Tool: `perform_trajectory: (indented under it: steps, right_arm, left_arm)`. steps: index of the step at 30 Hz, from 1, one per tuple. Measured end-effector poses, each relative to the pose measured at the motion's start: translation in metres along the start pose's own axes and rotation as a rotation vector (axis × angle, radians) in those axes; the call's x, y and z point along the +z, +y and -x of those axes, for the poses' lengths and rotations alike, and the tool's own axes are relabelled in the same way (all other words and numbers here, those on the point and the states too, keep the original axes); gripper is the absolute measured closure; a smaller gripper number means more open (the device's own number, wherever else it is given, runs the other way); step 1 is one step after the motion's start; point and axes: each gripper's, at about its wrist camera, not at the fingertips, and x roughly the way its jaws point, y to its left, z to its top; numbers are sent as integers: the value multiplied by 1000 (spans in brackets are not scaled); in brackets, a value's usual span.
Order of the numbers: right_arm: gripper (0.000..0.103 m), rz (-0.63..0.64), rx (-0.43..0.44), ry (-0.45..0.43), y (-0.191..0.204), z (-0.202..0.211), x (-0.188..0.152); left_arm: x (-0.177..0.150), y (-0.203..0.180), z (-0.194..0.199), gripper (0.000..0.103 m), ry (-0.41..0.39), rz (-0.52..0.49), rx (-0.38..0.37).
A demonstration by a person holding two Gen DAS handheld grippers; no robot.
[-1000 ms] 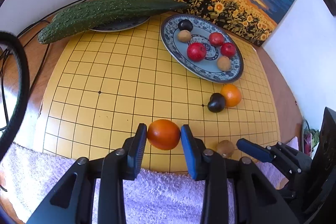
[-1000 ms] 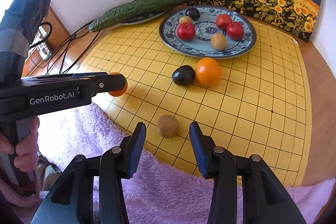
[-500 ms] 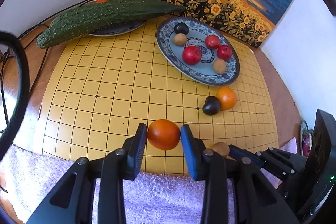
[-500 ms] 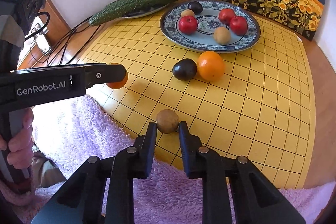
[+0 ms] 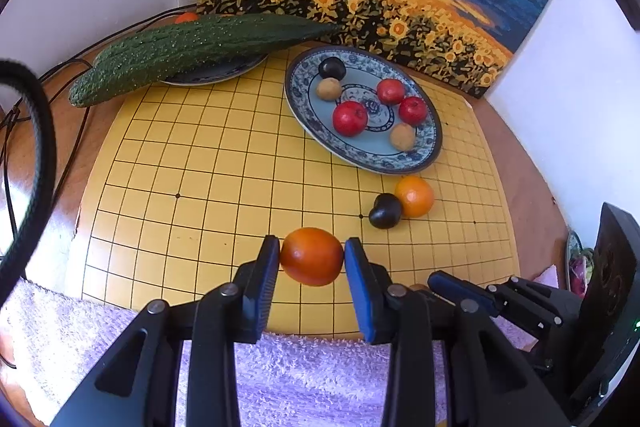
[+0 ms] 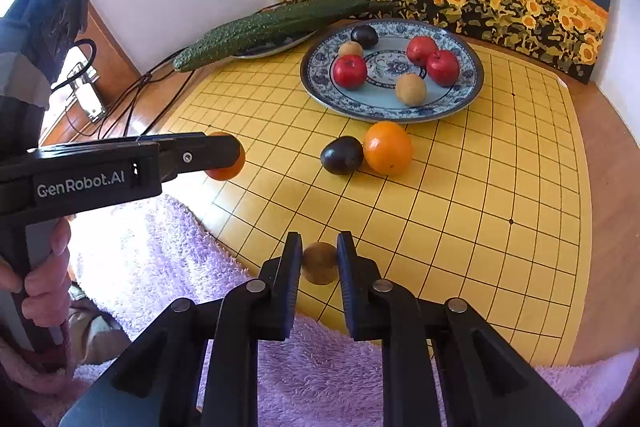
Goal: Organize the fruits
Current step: 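Grasp a small brown potato with the right gripper while the left gripper holds the orange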
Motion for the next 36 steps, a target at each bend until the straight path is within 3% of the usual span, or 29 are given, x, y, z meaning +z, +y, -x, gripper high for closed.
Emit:
perform_trajectory:
  steps: [26, 30, 36]
  right_arm:
    - [89, -31, -31, -94, -32, 25, 28]
    - [77, -37, -15, -64, -37, 22, 22]
    - [74, -13, 2, -18, -25, 9, 11]
  left_arm:
    - [23, -16, -2, 68, -22, -41, -18]
    - [23, -15, -5, 68, -11, -32, -19]
    - [22, -12, -7, 68, -3, -24, -16]
